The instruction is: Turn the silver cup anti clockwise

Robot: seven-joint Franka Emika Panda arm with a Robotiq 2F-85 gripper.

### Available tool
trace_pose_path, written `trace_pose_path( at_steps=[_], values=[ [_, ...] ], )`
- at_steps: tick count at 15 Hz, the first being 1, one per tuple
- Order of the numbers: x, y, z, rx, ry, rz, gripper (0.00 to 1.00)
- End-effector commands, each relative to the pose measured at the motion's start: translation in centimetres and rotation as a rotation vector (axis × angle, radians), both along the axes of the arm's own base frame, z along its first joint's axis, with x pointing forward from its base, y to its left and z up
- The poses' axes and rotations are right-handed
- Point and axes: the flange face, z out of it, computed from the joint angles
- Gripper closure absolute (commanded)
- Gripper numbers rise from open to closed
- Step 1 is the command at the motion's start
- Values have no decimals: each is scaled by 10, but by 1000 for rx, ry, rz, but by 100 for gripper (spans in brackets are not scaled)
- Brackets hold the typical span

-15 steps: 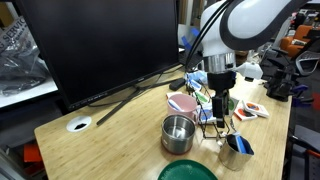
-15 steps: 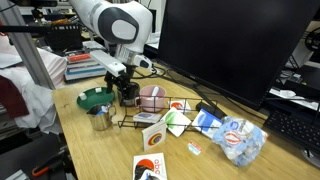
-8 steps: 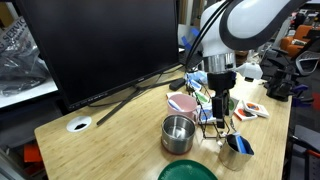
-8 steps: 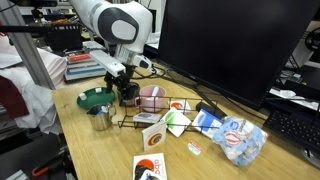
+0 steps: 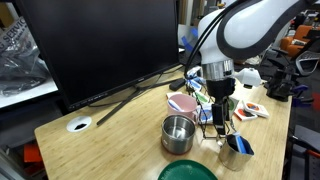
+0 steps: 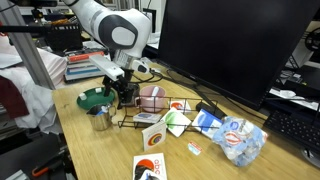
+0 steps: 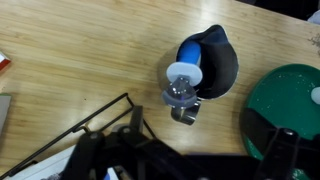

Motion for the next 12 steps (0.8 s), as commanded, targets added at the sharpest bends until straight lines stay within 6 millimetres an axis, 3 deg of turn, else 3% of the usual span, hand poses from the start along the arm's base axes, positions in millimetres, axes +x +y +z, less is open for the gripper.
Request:
trace_pose_path(
  at_steps=[1, 12],
  values=[
    [2, 3, -7, -7, -5, -38, 0],
    [0, 8, -43, -56, -3, -62, 0]
  ],
)
